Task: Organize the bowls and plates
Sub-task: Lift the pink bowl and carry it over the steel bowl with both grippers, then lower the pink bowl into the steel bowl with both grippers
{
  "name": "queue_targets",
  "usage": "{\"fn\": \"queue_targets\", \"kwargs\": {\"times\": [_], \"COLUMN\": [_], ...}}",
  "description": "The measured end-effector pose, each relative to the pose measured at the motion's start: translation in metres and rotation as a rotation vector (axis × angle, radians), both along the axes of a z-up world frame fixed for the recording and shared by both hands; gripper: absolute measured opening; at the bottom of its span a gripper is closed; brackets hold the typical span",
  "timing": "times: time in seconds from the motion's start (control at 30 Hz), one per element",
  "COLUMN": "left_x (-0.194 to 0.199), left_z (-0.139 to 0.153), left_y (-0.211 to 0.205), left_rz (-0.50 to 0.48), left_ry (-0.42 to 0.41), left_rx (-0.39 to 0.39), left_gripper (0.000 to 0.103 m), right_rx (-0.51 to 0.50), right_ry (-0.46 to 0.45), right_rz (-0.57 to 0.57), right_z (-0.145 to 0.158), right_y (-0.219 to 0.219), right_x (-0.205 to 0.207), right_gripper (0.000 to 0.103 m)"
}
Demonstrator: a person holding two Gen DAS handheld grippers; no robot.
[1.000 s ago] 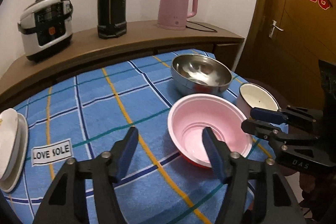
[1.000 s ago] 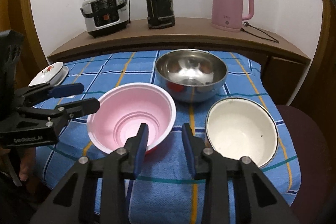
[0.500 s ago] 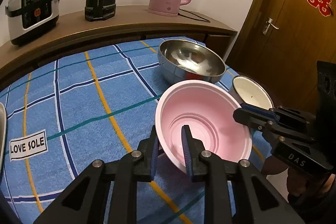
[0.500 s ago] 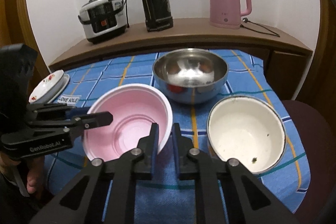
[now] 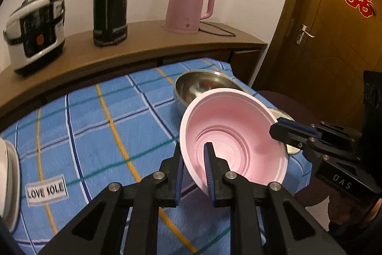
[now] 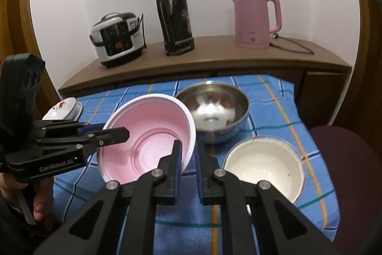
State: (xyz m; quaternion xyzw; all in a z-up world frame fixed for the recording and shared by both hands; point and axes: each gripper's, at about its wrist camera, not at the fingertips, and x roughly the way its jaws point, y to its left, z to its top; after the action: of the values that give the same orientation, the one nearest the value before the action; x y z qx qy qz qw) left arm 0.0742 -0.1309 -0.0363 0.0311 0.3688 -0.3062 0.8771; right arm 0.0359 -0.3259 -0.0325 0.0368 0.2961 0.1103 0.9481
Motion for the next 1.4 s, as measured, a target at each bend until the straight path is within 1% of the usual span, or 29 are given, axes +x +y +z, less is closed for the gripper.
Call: {"fn": "queue_targets", "kwargs": {"times": [0.1, 0.23, 0.37, 0.5, 0.63, 0.77, 0.93, 1.1, 1.3, 1.4], "left_x": [0.007, 0.021, 0.034, 0.05, 0.064, 0.078, 0.095, 0.101, 0.104, 0.105], "left_z": [0.012, 0.031, 0.048, 0.059, 0.064, 0.059, 0.055, 0.049, 0.042, 0.041], "left_y": [-0.007, -0.017, -0.028, -0.039, -0.049, -0.054, -0.054, -0.056, -0.057, -0.056], "left_rz": [-0.008, -0.018, -0.036, -0.049, -0.056, -0.067, -0.065, -0.076, -0.095, -0.09], "left_ry": [-0.024, -0.043, -0.06, -0.056, -0.054, -0.004, 0.078, 0.119, 0.172, 0.179], "left_rx": [0.0, -0.024, -0.03, -0.029, 0.0, 0.008, -0.008, -0.004, -0.016, -0.015], "left_gripper": [0.019, 0.019, 0.019, 0.019, 0.019, 0.019, 0.019, 0.019, 0.019, 0.019], "right_rx": [0.004, 0.0, -0.002, 0.017, 0.026, 0.015, -0.028, -0.053, -0.085, -0.091], "right_ry": [-0.024, -0.061, -0.082, -0.066, -0.04, -0.019, 0.017, 0.042, 0.065, 0.08], "right_rz": [-0.011, -0.036, -0.06, -0.077, -0.091, -0.102, -0.099, -0.098, -0.118, -0.117], "right_z": [0.014, 0.033, 0.047, 0.054, 0.054, 0.054, 0.053, 0.052, 0.048, 0.044], "right_y": [-0.006, -0.015, -0.024, -0.035, -0.043, -0.045, -0.042, -0.042, -0.041, -0.039], "right_x": [0.004, 0.011, 0.021, 0.037, 0.053, 0.064, 0.075, 0.081, 0.087, 0.091], "right_gripper": [0.011, 0.011, 0.011, 0.011, 0.011, 0.011, 0.011, 0.011, 0.011, 0.011]}}
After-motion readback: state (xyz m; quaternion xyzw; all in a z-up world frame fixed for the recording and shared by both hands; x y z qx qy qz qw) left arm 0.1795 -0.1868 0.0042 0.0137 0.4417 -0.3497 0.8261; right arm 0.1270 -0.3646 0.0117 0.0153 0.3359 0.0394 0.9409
